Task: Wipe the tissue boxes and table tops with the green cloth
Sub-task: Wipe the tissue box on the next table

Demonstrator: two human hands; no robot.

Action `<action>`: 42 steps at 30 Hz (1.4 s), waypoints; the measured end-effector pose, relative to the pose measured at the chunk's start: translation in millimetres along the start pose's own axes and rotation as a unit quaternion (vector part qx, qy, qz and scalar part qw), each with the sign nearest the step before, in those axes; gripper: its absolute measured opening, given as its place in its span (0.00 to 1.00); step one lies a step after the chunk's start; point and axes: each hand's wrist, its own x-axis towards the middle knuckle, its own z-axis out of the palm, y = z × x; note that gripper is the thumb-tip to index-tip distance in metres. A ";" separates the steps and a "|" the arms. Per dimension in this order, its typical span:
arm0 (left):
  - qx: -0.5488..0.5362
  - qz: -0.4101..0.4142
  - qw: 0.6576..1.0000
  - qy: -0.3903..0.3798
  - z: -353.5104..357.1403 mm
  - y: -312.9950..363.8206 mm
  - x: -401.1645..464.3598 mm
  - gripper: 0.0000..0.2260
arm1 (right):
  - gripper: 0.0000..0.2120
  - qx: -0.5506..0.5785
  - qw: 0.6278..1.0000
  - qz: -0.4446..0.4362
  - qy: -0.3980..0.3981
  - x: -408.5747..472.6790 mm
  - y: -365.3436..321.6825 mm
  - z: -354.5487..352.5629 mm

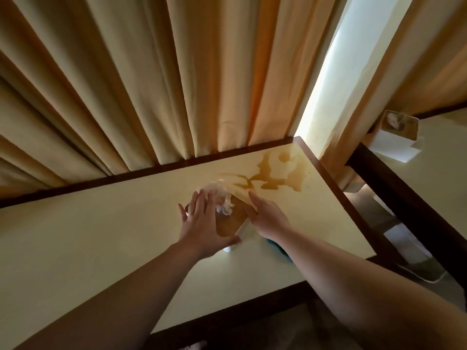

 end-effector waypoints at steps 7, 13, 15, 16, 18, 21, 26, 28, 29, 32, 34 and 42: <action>-0.007 -0.056 0.998 0.033 -10.0 -42.8 -23.7 0.62 | 0.25 0.013 0.997 -0.072 0.011 -24.4 4.6 13.2; -0.057 -0.092 0.988 0.114 -0.3 -46.1 -48.3 0.47 | 0.24 -0.027 0.991 -0.127 0.045 -13.7 -10.3 11.6; -0.053 -0.105 0.982 0.146 4.7 -30.2 -53.0 0.46 | 0.27 -0.031 0.987 -0.156 0.034 -1.6 -18.8 11.0; -0.056 -0.120 0.979 0.156 6.9 -22.0 -53.9 0.45 | 0.28 -0.030 0.987 -0.156 0.024 5.2 -22.7 11.8; -0.061 -0.148 0.974 0.158 11.5 -9.4 -52.4 0.45 | 0.32 -0.021 0.991 -0.132 0.000 16.5 -27.6 16.2; -0.074 -0.172 0.972 0.146 15.9 -4.2 -47.8 0.48 | 0.34 -0.004 0.994 -0.109 -0.034 20.6 -27.6 21.9; -0.082 -0.176 0.971 0.137 11.2 -8.7 -43.5 0.55 | 0.36 0.005 0.992 -0.124 -0.017 4.8 -21.0 31.9; -0.086 -0.179 0.972 0.126 7.1 -14.2 -41.3 0.57 | 0.40 -0.004 0.993 -0.116 -0.007 0.8 -23.7 36.9; -0.090 -0.176 0.973 0.122 5.3 -19.0 -40.4 0.58 | 0.41 -0.005 0.994 -0.111 -0.007 -0.1 -25.4 38.1; -0.113 -0.153 0.976 0.110 0.1 -40.0 -38.7 0.59 | 0.40 -0.016 0.995 -0.103 0.000 3.6 -27.2 34.7; -0.121 -0.130 0.980 0.089 -5.1 -56.6 -38.2 0.59 | 0.38 -0.017 0.995 -0.097 0.006 8.0 -28.4 29.4; -0.098 -0.035 0.995 -0.003 -26.5 -114.3 -33.1 0.56 | 0.34 -0.037 0.992 -0.114 -0.026 18.1 -50.7 27.1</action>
